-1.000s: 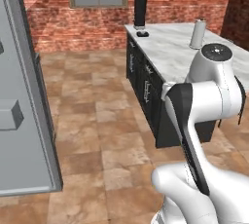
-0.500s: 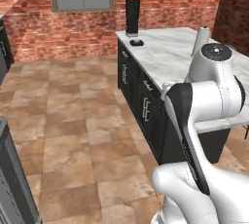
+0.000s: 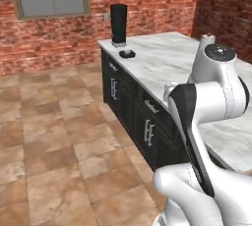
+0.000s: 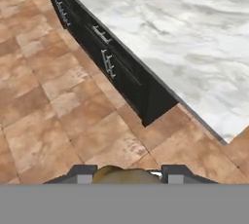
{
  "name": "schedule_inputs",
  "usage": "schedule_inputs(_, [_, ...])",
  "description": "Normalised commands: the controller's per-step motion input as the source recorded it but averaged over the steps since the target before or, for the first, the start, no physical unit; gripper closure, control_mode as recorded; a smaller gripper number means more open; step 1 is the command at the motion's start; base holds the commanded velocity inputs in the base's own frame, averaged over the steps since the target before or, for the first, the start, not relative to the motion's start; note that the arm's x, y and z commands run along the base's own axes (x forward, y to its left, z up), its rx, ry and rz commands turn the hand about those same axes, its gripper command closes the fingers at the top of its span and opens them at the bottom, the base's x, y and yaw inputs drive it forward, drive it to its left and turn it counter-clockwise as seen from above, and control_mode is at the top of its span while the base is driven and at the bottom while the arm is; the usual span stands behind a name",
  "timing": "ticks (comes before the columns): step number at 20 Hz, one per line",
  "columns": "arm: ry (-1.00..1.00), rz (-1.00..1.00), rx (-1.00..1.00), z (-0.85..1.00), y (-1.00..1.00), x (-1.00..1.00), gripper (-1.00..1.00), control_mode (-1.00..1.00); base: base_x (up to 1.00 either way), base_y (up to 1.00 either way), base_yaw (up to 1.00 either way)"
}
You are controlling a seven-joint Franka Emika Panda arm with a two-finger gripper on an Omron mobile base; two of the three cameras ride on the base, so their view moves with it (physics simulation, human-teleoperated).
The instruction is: Grab the lime and garlic from the fridge, place them in the blender, close the lid, and turn on the blender to create a marinade.
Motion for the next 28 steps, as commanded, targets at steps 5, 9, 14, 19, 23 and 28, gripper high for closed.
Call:
schedule_inputs(5, [0.0,0.0,0.0,0.0,0.0,0.0,1.0,1.0,1.0,0.97,-0.44])
schedule_inputs(9, [0.0,0.0,0.0,0.0,0.0,0.0,1.0,1.0,0.95,0.88,-0.45])
schedule_inputs(14, [0.0,0.0,0.0,0.0,0.0,0.0,1.0,1.0,0.83,0.81,-0.45])
schedule_inputs(19, [0.0,0.0,0.0,0.0,0.0,0.0,1.0,1.0,0.75,0.86,-0.46])
schedule_inputs(23, [0.0,0.0,0.0,0.0,0.0,0.0,1.0,1.0,0.7,0.88,-0.45])
schedule_inputs(28, [0.0,0.0,0.0,0.0,0.0,0.0,1.0,1.0,0.73,0.94,-0.45])
